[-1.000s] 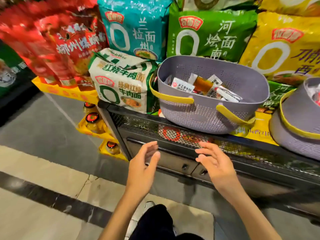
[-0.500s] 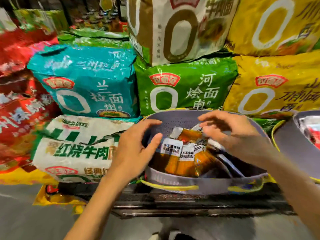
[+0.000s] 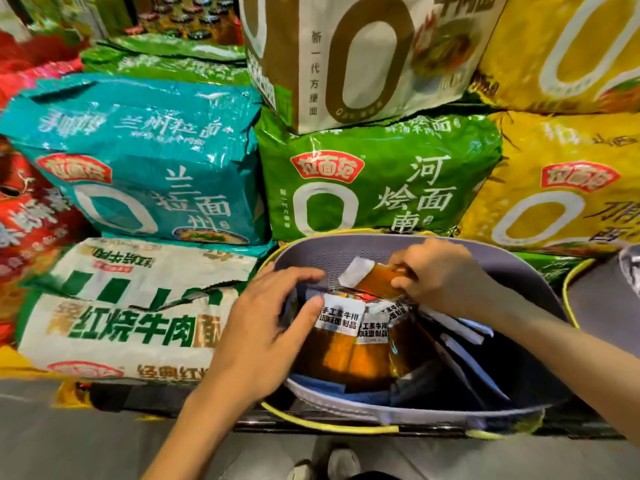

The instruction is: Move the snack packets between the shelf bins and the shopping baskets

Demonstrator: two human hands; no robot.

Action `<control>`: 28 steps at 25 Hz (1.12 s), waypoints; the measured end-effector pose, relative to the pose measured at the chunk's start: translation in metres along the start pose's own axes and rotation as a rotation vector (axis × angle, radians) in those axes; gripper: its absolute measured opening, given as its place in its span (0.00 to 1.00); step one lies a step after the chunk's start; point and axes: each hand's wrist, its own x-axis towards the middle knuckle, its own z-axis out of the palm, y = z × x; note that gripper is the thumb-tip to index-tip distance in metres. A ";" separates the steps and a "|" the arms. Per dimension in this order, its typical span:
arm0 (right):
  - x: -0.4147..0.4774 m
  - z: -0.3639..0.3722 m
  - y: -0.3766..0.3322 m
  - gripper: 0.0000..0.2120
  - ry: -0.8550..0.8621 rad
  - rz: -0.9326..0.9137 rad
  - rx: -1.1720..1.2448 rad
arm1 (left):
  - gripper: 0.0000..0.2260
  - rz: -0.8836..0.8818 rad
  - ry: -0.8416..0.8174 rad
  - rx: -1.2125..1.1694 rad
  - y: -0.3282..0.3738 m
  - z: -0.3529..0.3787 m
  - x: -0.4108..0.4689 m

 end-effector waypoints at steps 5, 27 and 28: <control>-0.024 -0.046 0.012 0.08 0.033 -0.039 0.933 | 0.20 -0.098 0.095 -0.134 0.016 0.000 0.009; 0.019 0.013 -0.063 0.24 -0.253 -0.208 0.167 | 0.08 -0.480 0.332 -0.913 0.019 -0.031 0.027; 0.018 0.011 -0.059 0.20 -0.251 -0.195 0.193 | 0.09 -0.490 0.332 -0.924 0.021 -0.032 0.028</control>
